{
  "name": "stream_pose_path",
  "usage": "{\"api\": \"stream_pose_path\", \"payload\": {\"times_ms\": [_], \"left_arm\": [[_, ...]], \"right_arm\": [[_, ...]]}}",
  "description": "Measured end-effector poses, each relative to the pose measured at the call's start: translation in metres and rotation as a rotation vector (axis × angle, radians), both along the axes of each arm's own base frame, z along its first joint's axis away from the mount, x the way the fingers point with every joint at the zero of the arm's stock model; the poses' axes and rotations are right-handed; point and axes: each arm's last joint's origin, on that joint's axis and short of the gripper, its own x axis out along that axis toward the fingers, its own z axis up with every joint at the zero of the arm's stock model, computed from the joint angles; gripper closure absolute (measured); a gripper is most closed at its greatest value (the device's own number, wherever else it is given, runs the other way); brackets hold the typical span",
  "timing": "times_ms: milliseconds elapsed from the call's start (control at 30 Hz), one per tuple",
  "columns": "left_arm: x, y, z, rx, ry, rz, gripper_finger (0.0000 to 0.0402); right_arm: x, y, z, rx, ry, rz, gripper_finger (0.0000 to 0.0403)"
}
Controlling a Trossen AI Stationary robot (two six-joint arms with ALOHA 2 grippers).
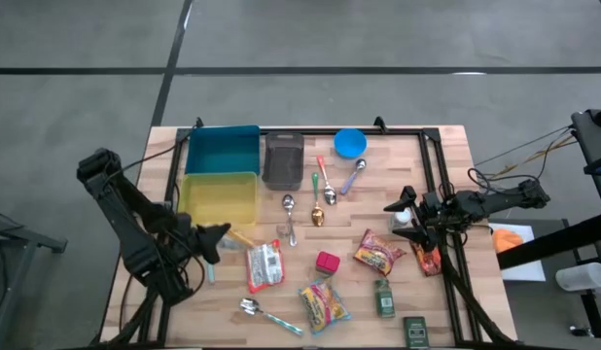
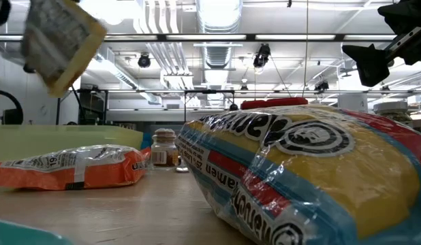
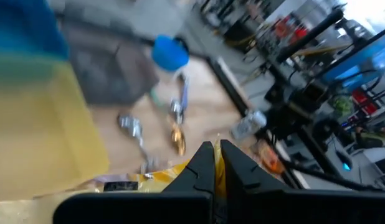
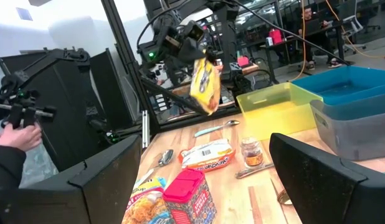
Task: Pick & Place Food Item
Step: Put the yellow noodle pack into the yellow bin
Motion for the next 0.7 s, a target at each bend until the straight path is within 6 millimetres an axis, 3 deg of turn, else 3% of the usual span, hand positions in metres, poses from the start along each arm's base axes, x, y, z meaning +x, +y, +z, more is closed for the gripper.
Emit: {"api": "stream_pose_path", "payload": {"times_ms": [333,700], "left_arm": [[0.009,0.031,0.014,0.218,0.085,0.064,0.0401],[0.018,0.056,0.019,0.292,0.192,0.154,0.0401]], "right_arm": [[0.000,0.000,0.000,0.000,0.000,0.001,0.0052],[0.000,0.000,0.000,0.000,0.000,0.000,0.0052]]}}
